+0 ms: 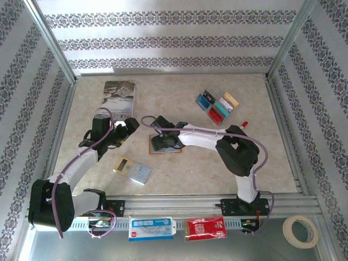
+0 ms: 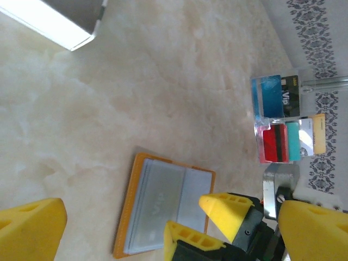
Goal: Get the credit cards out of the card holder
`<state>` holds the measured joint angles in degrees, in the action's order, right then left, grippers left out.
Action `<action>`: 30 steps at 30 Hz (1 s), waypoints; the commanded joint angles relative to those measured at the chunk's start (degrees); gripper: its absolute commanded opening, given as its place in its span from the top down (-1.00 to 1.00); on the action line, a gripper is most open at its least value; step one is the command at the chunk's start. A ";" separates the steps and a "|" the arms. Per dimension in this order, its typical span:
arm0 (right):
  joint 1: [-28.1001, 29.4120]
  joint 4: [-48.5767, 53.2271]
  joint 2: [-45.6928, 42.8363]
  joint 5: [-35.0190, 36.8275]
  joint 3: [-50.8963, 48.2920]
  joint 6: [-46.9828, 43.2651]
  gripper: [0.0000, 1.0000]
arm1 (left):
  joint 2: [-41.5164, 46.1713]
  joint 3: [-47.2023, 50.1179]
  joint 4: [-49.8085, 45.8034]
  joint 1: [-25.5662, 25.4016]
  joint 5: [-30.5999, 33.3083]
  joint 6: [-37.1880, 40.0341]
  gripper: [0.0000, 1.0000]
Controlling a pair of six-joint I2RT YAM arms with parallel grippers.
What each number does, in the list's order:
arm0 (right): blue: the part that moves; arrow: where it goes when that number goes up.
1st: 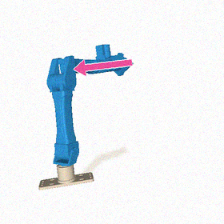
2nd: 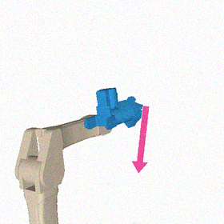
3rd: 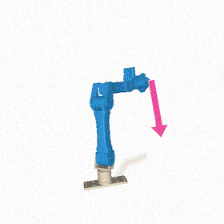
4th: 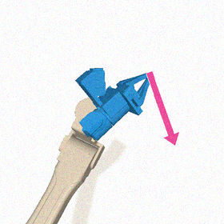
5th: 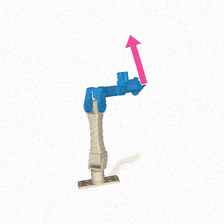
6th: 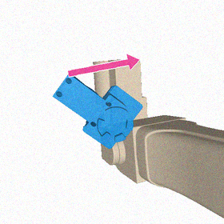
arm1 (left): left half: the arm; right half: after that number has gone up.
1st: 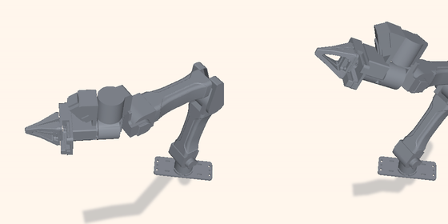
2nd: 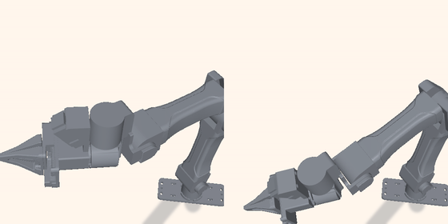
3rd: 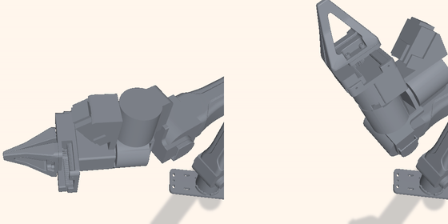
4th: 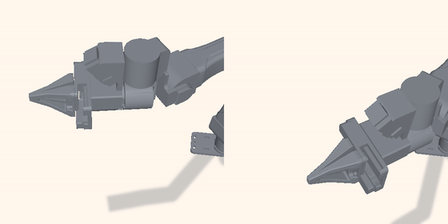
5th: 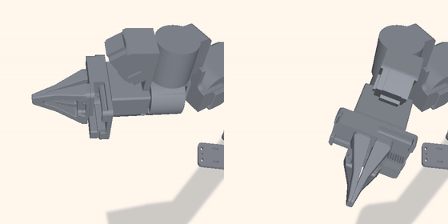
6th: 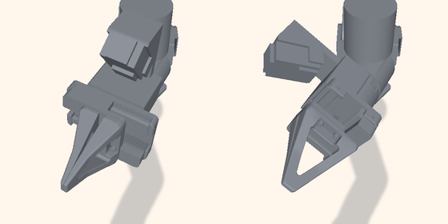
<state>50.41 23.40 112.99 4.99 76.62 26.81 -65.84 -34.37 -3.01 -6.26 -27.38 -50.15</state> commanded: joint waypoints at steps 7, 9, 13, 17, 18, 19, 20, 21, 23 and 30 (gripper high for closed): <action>0.70 2.40 4.09 3.84 3.04 -0.65 -0.47 | 4.01 2.30 -1.14 0.46 -0.60 -2.65 -1.00; 0.67 2.95 4.84 4.09 3.11 -0.10 -0.46 | 3.63 1.52 -2.29 0.46 -0.87 -1.82 -1.00; 0.29 3.45 5.60 3.27 2.36 0.13 -0.43 | 3.27 1.46 -1.78 0.47 -1.39 -1.82 -1.00; -1.20 2.40 6.02 0.15 0.45 0.86 -0.33 | 3.64 2.88 0.33 0.29 -1.47 -2.40 -1.00; -1.69 1.74 5.93 -0.79 -0.26 1.04 -0.31 | 3.65 3.19 0.41 0.20 -1.38 -2.48 -1.00; -2.00 1.35 5.92 -1.69 -0.77 1.05 -0.29 | 3.66 3.49 0.41 0.08 -1.30 -2.64 -1.00; -2.32 0.73 5.92 -2.97 -1.39 1.03 -0.26 | 3.60 3.94 0.85 -0.20 -1.19 -3.12 -1.00; -2.59 -0.02 5.92 -4.02 -1.92 1.01 -0.23 | 3.53 4.75 1.87 -0.61 -1.12 -3.95 -1.00; -3.15 -0.75 6.01 -5.66 -2.74 1.14 -0.15 | 3.35 6.62 4.63 -1.96 -1.14 -5.59 -1.00; -5.09 -3.80 4.61 -10.35 -6.07 0.97 0.03 | 1.12 9.01 9.16 -6.97 0.04 -7.10 -0.84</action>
<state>46.22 17.87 114.87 -1.17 74.02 27.24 -63.92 -25.15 1.67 -11.62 -27.99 -55.83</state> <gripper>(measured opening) 0.492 0.930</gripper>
